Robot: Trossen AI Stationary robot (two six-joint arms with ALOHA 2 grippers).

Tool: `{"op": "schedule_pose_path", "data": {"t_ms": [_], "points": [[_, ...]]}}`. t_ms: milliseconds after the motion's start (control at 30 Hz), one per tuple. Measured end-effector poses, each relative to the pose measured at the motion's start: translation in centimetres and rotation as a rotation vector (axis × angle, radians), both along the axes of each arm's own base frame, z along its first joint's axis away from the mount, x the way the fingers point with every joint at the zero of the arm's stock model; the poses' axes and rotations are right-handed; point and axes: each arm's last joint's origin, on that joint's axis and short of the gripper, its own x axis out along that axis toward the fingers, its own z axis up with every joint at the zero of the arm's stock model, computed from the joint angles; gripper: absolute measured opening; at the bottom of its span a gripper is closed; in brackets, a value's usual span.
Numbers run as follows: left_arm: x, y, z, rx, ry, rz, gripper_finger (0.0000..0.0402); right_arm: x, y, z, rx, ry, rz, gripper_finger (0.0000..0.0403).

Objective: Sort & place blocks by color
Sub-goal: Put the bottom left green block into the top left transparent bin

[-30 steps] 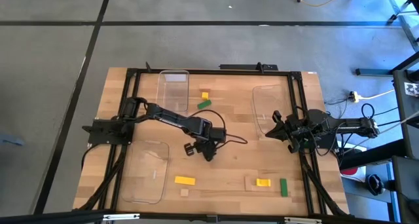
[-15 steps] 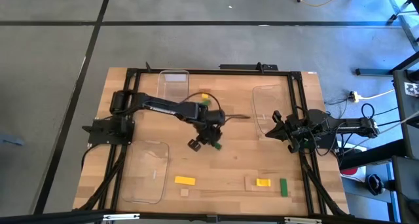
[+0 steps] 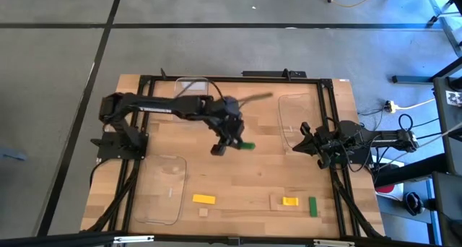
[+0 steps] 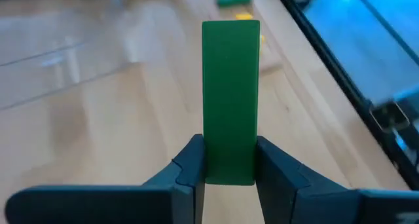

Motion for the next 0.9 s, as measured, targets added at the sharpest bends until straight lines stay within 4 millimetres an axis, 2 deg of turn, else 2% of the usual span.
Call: {"op": "schedule_pose_path", "data": {"t_ms": [167,333,400,500,600,733,900], "points": [[-1.3,1.2,2.7,-0.037,-0.093,0.063,0.0087,0.0,0.0,0.0,0.000,0.005,0.000,0.0010],[-1.8,1.4,3.9,-0.074,-0.205,0.099,0.0087,0.0,0.0,0.0,0.000,0.005,0.000,0.0010],[-2.3,1.4,3.4,-0.102,-0.272,0.118,0.0087,0.0,0.0,0.0,0.000,0.005,0.000,0.0010],[-3.4,1.2,2.6,-0.165,-0.467,0.146,0.0087,0.0,0.0,0.0,0.000,0.004,0.000,0.0010],[-5.3,1.0,1.4,-0.291,-0.606,0.228,0.0087,0.0,0.0,0.0,0.000,0.004,0.000,0.0010],[-8.4,0.5,0.9,-0.356,-0.804,0.302,0.0087,0.0,0.0,0.0,0.000,0.003,0.000,0.0010],[-11.6,-0.1,-0.8,-0.376,-0.884,0.423,0.0087,0.0,0.0,0.0,0.000,0.003,0.000,0.0010]]}}
